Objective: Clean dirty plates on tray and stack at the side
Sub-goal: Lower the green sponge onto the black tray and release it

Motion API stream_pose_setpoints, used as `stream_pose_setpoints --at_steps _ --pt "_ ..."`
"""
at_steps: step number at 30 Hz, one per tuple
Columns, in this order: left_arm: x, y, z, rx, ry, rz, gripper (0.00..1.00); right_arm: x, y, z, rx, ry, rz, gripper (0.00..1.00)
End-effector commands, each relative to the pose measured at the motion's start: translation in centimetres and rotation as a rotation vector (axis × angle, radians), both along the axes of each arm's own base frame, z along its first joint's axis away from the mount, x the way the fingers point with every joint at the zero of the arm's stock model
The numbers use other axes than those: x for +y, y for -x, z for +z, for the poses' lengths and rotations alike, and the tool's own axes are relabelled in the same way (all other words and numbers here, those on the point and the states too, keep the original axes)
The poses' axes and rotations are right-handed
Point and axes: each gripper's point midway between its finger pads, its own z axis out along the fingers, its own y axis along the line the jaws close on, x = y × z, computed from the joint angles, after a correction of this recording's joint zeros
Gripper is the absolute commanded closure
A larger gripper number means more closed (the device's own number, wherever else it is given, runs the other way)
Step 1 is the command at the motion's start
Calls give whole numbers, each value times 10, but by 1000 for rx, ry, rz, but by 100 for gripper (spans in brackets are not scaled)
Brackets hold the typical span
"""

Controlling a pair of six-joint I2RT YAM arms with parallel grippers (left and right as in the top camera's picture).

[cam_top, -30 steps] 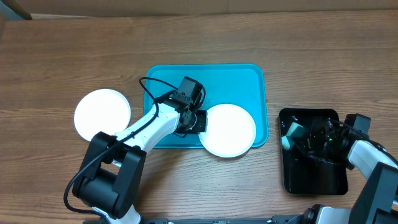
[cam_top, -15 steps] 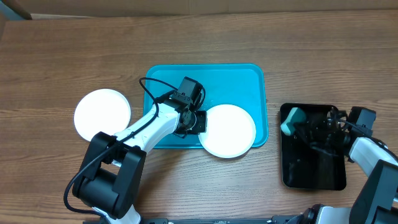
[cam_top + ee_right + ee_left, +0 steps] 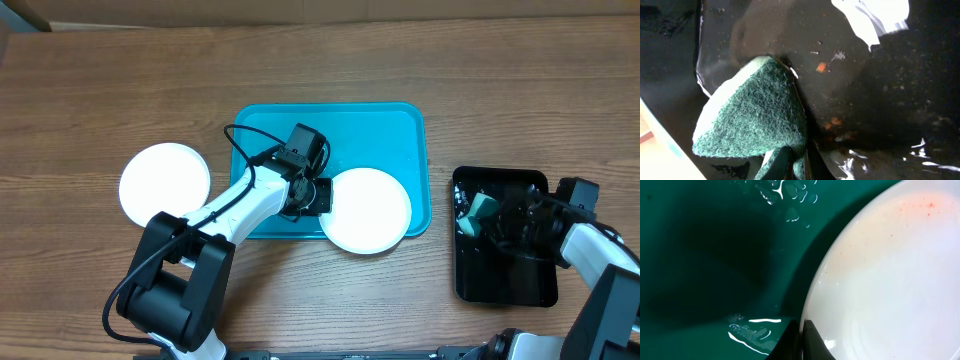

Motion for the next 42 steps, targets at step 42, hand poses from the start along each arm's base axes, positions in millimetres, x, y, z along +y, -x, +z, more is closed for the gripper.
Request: stream_pose_setpoints --at_steps 42 --pt "4 1 3 -3 -7 16 96 2 -1 4 -34 17 152 96"
